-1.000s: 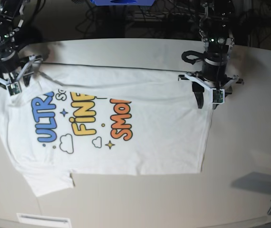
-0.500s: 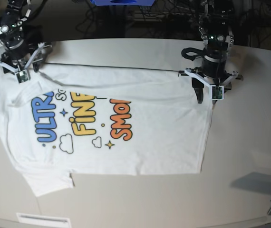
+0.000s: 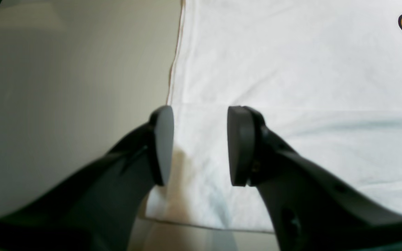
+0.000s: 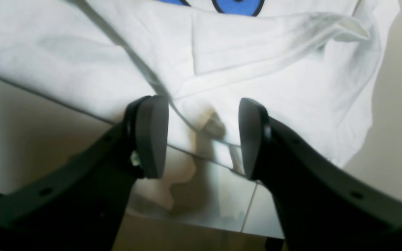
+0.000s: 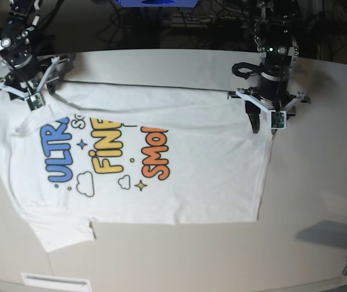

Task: Fold the T-shirt properly
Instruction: 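Press and smooth the collar edge with both grippers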

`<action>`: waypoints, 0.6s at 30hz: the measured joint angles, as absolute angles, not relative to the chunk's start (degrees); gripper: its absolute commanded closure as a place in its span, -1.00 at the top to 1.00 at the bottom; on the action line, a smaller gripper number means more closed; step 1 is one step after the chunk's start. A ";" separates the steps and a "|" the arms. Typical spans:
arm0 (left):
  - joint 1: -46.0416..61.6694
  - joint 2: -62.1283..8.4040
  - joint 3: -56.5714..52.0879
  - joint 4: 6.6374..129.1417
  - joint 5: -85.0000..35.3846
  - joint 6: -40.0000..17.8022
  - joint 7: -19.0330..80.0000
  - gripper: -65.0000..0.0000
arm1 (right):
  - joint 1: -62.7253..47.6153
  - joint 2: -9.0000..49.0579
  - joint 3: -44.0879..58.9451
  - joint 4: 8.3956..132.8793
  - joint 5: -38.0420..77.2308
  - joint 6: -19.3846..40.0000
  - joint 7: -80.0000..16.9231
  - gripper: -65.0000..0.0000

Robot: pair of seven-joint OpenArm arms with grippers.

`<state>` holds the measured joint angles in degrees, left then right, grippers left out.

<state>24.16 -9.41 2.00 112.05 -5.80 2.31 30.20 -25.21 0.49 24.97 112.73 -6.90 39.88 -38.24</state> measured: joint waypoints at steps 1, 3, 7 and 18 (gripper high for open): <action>24.16 -9.39 2.02 112.05 -5.80 2.31 30.20 -0.22 | -25.23 0.71 23.62 112.73 -7.09 39.92 -38.50 -0.04; 24.14 -9.39 2.02 112.05 -5.80 2.31 30.20 -0.22 | -25.10 0.60 22.00 112.73 -6.31 40.49 -38.17 -0.04; 24.16 -9.41 1.98 112.01 -5.80 2.31 30.20 -0.22 | -25.12 0.47 20.86 112.73 -6.44 40.34 -38.20 -0.04; 24.23 -9.85 1.98 110.13 -5.80 2.31 30.04 -0.22 | -24.32 0.62 20.86 112.71 -6.46 40.29 -38.09 -0.34</action>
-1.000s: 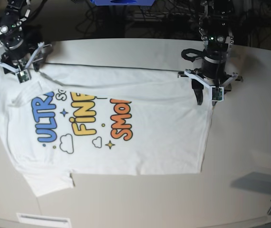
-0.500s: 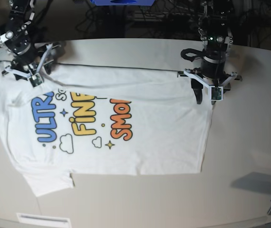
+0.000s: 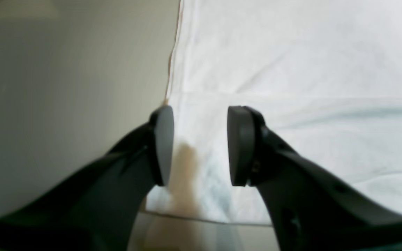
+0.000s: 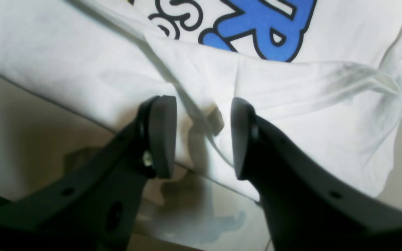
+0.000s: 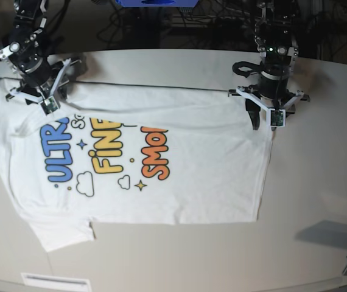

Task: Fold the T-shirt properly
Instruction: 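Press and smooth the collar edge with both grippers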

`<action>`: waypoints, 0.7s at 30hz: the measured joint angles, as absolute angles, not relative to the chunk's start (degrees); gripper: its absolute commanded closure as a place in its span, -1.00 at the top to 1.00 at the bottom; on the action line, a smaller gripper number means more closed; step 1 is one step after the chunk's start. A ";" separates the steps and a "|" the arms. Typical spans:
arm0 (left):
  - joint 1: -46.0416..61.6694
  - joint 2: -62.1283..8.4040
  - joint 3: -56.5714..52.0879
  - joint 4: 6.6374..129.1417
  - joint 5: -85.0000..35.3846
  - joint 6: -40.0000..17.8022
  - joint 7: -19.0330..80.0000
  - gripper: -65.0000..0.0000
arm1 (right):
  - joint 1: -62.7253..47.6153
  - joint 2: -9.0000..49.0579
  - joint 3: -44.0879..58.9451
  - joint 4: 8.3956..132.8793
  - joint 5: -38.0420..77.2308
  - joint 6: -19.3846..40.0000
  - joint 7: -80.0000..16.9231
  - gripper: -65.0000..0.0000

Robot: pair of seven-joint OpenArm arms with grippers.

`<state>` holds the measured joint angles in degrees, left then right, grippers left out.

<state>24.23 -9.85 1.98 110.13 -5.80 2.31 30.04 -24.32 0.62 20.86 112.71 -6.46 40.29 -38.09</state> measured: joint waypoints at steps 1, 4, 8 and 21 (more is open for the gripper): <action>24.25 -9.85 1.98 110.06 -5.80 2.31 30.06 -0.22 | -24.16 0.62 20.86 112.60 -6.46 40.29 -38.09 -0.33; 24.29 -9.82 1.98 110.06 -5.80 2.31 30.04 -0.22 | -22.94 0.67 20.86 110.85 -6.57 40.32 -39.46 -0.29; 24.32 -9.85 1.98 110.06 -5.80 2.31 30.06 -0.22 | -22.70 0.75 20.97 110.54 -6.83 40.27 -41.06 -0.27; 24.27 -9.85 1.98 110.06 -5.80 2.31 30.06 -0.22 | -21.85 0.78 20.97 109.93 -6.83 40.29 -42.81 -0.88</action>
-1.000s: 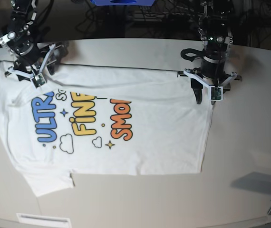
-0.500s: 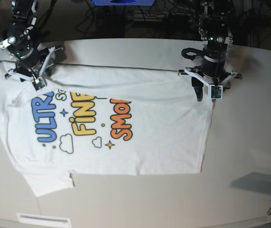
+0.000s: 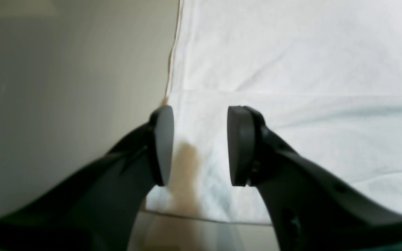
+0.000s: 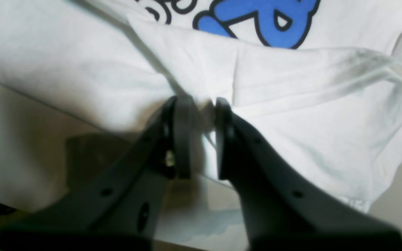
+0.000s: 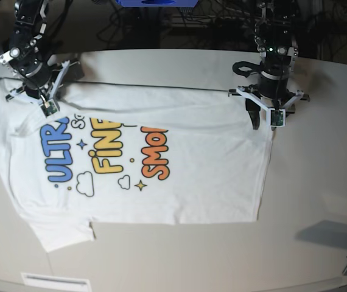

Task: Fold the T-shirt properly
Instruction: 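Press and smooth the collar edge with both grippers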

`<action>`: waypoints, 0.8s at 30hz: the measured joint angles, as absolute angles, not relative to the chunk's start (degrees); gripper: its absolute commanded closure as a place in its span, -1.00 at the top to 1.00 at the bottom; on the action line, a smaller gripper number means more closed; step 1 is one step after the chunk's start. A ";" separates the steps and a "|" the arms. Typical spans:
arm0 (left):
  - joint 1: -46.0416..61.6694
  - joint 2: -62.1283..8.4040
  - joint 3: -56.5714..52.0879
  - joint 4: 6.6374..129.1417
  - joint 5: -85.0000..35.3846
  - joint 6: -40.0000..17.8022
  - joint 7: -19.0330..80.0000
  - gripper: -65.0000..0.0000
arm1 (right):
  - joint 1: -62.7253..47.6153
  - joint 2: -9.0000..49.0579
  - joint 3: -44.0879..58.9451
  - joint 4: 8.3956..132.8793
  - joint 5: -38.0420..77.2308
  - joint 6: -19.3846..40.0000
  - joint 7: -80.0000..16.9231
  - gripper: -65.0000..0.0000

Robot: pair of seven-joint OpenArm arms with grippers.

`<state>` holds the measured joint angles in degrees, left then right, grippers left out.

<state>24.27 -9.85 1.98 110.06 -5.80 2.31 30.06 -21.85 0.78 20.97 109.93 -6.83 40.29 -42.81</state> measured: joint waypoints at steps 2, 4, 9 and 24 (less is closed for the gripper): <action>24.23 -9.85 1.98 110.06 -5.80 2.31 30.04 -0.22 | -20.82 1.21 20.97 108.88 -6.81 40.32 -44.47 -0.96; 24.14 -9.82 1.98 110.06 -5.78 2.31 30.04 -0.22 | -20.32 2.50 20.86 108.84 -6.42 40.27 -44.34 -1.00; 24.16 -9.69 1.98 110.06 -5.80 2.31 30.04 -0.22 | -19.92 2.81 20.86 108.84 -6.46 40.32 -44.56 -1.00; 24.18 -9.39 1.98 109.97 -5.82 2.28 30.04 -0.22 | -14.90 5.37 16.03 108.84 -6.63 40.25 -48.49 -1.00</action>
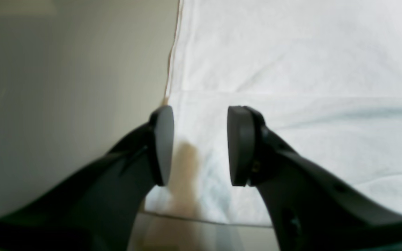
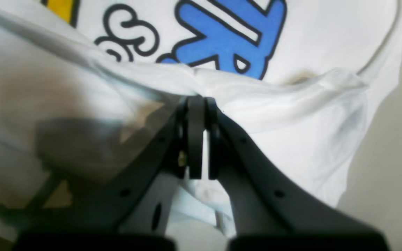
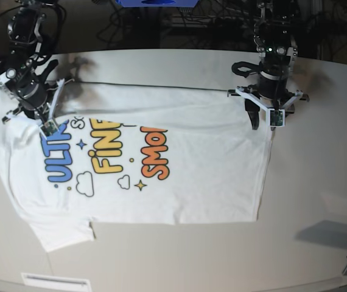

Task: Fold the T-shirt properly
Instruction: 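Press and smooth the collar edge with both grippers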

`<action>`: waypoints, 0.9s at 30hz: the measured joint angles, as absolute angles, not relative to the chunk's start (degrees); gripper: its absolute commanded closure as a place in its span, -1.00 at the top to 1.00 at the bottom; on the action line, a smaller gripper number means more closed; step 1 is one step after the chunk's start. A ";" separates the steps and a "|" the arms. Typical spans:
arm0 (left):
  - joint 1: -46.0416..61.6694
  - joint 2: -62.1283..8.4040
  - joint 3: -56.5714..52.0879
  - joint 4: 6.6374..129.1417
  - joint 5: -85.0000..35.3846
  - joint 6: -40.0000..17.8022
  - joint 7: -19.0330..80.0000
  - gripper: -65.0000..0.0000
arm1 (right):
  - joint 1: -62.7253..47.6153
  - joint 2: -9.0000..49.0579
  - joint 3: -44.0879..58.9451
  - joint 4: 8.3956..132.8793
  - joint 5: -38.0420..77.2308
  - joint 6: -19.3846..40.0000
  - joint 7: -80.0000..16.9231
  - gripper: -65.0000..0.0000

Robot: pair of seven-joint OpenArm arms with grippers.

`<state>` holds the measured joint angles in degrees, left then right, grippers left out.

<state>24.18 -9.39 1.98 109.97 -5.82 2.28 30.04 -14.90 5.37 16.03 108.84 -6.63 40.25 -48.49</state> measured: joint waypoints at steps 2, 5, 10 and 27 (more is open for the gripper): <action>24.29 -9.39 1.98 109.97 -5.82 2.31 30.02 -0.22 | -14.46 5.34 14.83 108.84 -6.63 40.29 -48.60 -1.00; 24.47 -9.41 1.98 109.97 -5.80 2.31 30.02 -0.22 | -13.47 5.37 13.67 108.84 -6.66 40.25 -48.58 -1.00; 24.67 -9.39 1.98 109.97 -5.80 2.31 30.06 -0.22 | -12.99 5.48 11.68 108.84 -6.68 40.27 -48.62 -1.00; 24.80 -9.39 1.93 109.97 -5.80 2.31 30.15 -0.22 | -6.83 8.03 8.21 102.61 -6.87 40.27 -48.18 -0.48</action>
<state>24.80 -9.39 1.93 109.97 -5.80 2.31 30.15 -6.83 8.03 8.21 102.61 -6.87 40.27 -48.18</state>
